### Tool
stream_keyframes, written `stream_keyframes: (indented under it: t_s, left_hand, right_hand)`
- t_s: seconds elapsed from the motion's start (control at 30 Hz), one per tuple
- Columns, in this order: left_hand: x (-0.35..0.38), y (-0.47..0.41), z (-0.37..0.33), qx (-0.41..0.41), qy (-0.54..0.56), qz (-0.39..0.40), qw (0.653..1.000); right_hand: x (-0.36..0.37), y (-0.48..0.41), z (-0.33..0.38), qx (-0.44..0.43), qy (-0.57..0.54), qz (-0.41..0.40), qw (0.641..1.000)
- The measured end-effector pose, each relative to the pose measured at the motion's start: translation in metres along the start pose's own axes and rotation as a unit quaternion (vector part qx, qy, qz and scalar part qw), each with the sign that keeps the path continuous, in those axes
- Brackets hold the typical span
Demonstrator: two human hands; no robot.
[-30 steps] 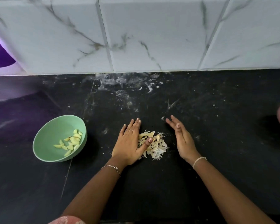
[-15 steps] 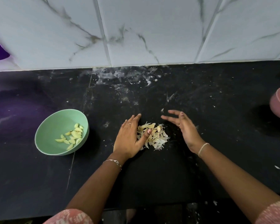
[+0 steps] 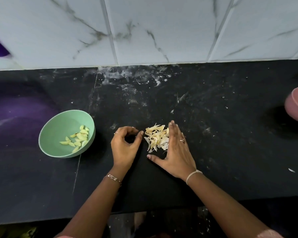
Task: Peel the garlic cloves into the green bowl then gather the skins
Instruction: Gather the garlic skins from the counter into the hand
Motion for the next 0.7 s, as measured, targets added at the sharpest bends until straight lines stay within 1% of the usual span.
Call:
stream_keyframes:
  t_s: [0.1,0.17,0.27,0.37,0.43,0.5,0.53,0.6,0.67,0.7]
  left_hand:
    - [-0.001,0.001,0.007,-0.073,0.063,-0.005,0.995]
    - [-0.001,0.003,0.011,-0.096,0.082,0.003,0.992]
    - [-0.001,0.003,0.012,-0.088,0.079,0.019,0.993]
    - [-0.001,0.004,0.01,-0.079,0.076,0.029,0.994]
    - [-0.002,0.004,0.01,-0.07,0.062,0.021,0.995]
    - [-0.005,0.004,0.01,-0.043,-0.004,-0.006,0.999]
    - [-0.004,0.004,0.01,-0.029,-0.056,-0.004,0.998]
    - [0.002,0.005,0.009,-0.009,-0.177,0.046,0.983]
    - [0.012,0.008,0.008,0.012,-0.276,0.117,0.954]
    - [0.017,0.01,0.006,0.035,-0.312,0.147,0.938]
  right_hand:
    - [-0.005,-0.011,0.011,-0.052,0.041,-0.023,0.998]
    - [-0.004,-0.017,0.021,-0.106,0.092,-0.041,0.989]
    - [0.004,-0.029,0.033,-0.149,0.144,-0.04,0.978]
    - [0.012,-0.041,0.041,-0.149,0.17,-0.023,0.974]
    - [0.014,-0.045,0.043,-0.147,0.17,-0.024,0.974]
    - [0.009,-0.043,0.043,-0.143,0.153,-0.051,0.977]
    - [0.004,-0.04,0.041,-0.135,0.141,-0.07,0.978]
    - [-0.01,-0.033,0.033,-0.107,0.11,-0.108,0.982]
    - [-0.022,-0.022,0.018,-0.071,0.062,-0.141,0.986]
    - [-0.025,-0.015,0.01,-0.053,0.036,-0.151,0.986]
Point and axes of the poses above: each hand's wrist, its own y-axis away from the middle knuckle, its own x-axis out of the palm, z = x × y, the point moved 6 cm from there along -y, towards the middle knuckle, and after that the axes turned 15 degrees about -y, right-handed, at the moved point
